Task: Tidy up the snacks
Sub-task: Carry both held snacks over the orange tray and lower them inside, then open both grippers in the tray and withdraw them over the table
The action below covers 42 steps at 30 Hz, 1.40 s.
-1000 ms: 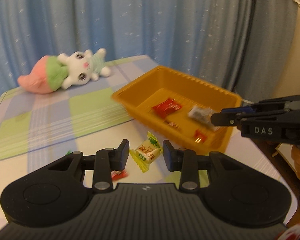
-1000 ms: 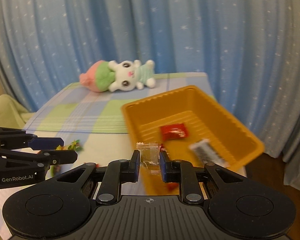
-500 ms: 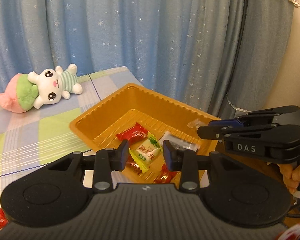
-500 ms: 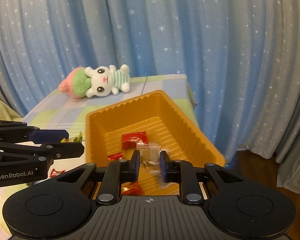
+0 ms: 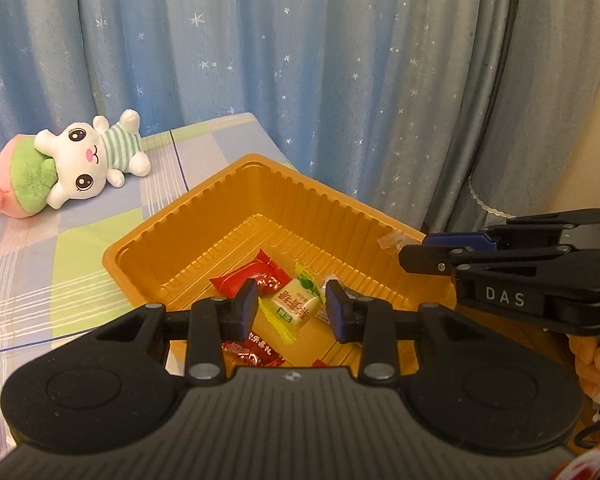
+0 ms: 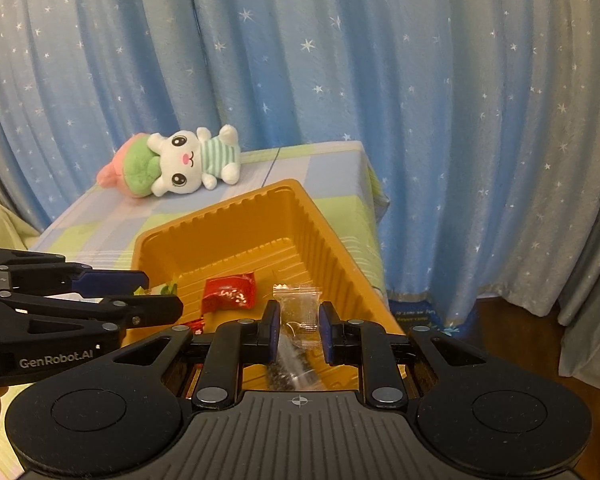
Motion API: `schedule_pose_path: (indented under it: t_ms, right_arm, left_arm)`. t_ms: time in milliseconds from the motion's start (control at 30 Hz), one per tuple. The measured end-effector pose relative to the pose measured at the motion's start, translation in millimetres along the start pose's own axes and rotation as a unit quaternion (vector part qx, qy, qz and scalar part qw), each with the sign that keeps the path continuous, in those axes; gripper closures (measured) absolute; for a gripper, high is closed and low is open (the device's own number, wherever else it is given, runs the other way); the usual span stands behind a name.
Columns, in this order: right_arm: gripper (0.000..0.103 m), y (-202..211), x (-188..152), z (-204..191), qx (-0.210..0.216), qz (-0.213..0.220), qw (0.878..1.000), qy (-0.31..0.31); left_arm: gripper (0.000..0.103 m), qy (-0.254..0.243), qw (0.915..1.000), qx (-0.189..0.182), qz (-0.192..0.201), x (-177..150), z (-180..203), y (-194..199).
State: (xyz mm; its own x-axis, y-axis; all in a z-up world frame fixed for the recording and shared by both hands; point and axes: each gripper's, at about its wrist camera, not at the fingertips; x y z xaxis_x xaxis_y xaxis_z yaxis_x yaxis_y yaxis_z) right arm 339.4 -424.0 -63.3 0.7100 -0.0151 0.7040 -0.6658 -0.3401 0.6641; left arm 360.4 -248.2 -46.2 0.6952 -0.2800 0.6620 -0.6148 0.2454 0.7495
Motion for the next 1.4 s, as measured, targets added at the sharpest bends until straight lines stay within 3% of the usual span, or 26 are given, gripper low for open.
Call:
schedule_pose_path:
  t_ms: [433, 600, 1400]
  right_arm:
    - [0.082, -16, 5, 13, 0.009, -0.008, 1.0, -0.006]
    - [0.082, -20, 5, 13, 0.012, -0.012, 1.0, -0.007]
    - [0.081, -32, 15, 10, 0.015, -0.001, 1.0, 0.01]
  left_arm:
    - [0.068, 0.006, 0.9997, 0.007, -0.024, 8, 3, -32]
    - [0.06, 0.015, 0.9993, 0.012, -0.031, 7, -3, -39]
    - [0.051, 0.047, 0.9982, 0.017, -0.033, -2, -16, -15]
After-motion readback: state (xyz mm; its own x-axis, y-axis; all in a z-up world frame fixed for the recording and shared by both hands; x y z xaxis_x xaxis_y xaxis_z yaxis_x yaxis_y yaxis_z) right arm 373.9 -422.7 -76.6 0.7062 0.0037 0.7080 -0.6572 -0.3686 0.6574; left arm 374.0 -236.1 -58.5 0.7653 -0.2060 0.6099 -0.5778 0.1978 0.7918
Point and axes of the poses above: each gripper's, at about its wrist camera, not at the fingertips, and y roughly against the way its jaws point, z to its right, x to its top, and after that the axes turned 4 degrees about -z, right-handed
